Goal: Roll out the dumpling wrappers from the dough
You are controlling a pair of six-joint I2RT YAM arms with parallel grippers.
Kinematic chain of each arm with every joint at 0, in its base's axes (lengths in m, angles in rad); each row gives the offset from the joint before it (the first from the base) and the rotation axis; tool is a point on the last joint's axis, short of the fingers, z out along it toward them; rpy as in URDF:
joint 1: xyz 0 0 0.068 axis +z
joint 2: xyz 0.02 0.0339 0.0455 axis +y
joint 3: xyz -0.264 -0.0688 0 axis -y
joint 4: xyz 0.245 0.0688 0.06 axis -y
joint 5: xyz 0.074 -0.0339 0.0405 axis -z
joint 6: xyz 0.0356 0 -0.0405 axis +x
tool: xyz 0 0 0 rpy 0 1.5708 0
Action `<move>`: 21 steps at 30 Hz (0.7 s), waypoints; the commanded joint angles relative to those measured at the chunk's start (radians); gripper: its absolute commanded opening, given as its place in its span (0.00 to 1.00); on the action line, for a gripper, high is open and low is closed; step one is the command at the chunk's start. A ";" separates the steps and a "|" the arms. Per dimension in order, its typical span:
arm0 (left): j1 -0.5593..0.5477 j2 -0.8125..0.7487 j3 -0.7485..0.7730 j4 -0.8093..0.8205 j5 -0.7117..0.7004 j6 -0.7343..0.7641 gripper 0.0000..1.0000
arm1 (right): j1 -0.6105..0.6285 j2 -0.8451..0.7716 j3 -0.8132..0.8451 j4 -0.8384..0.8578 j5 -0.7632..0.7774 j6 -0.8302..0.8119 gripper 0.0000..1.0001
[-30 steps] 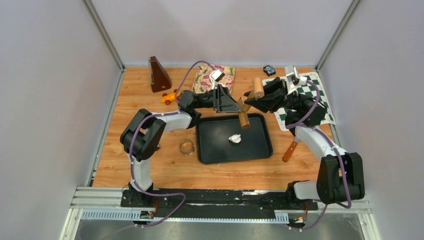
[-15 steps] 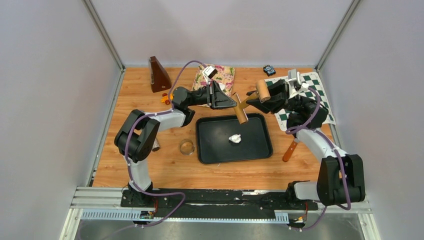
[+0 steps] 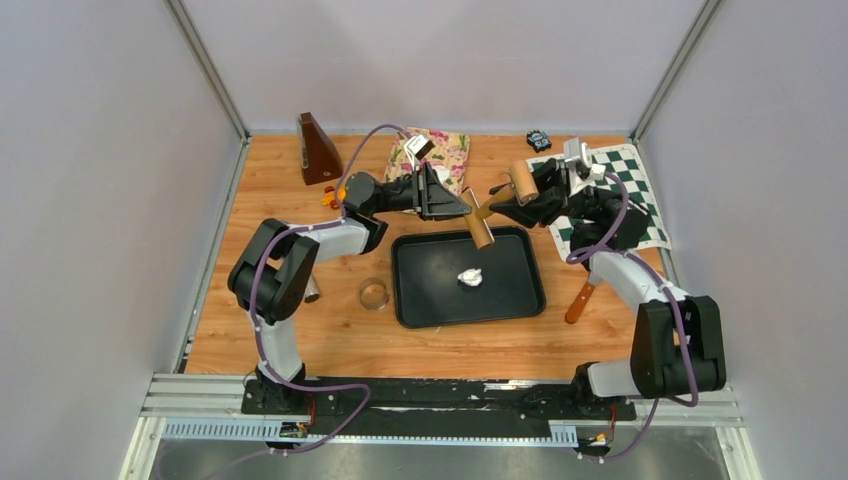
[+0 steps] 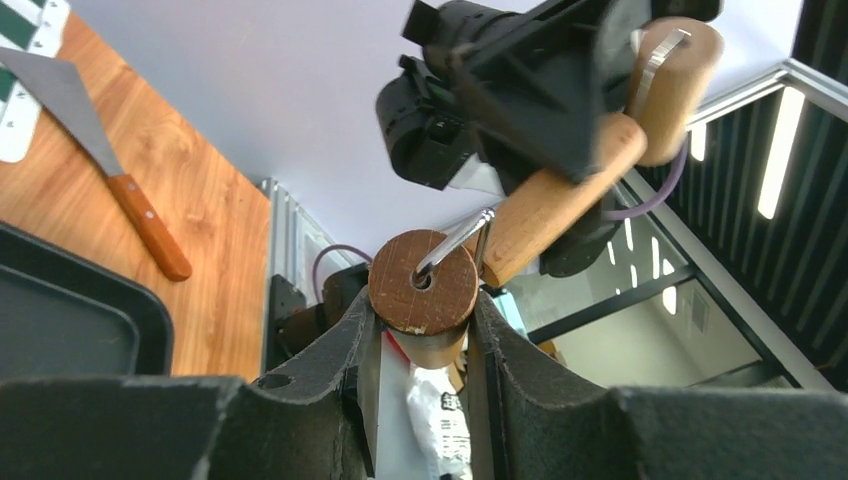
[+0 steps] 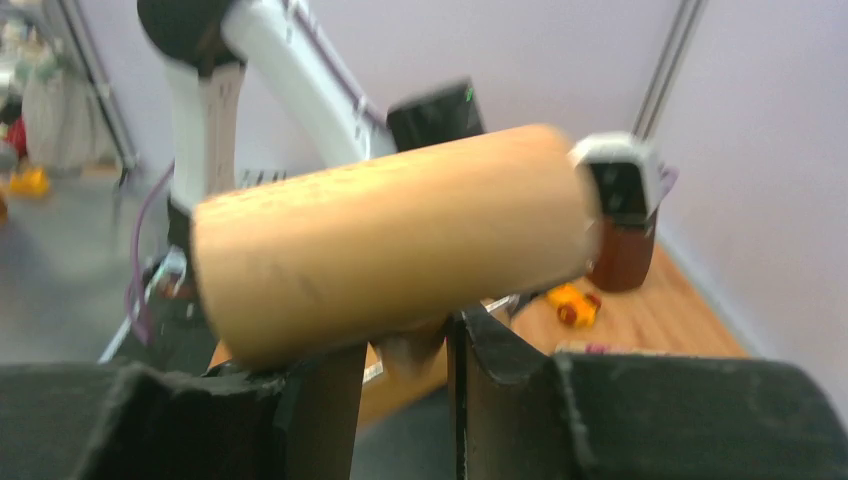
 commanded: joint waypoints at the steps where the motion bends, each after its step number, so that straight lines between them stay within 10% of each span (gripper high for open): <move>1: -0.018 -0.137 0.027 0.158 0.026 0.034 0.03 | -0.012 0.065 0.001 0.093 -0.205 -0.047 0.36; 21: 0.009 -0.158 -0.030 0.011 0.007 0.152 0.00 | -0.007 0.012 0.068 0.096 -0.206 0.045 0.56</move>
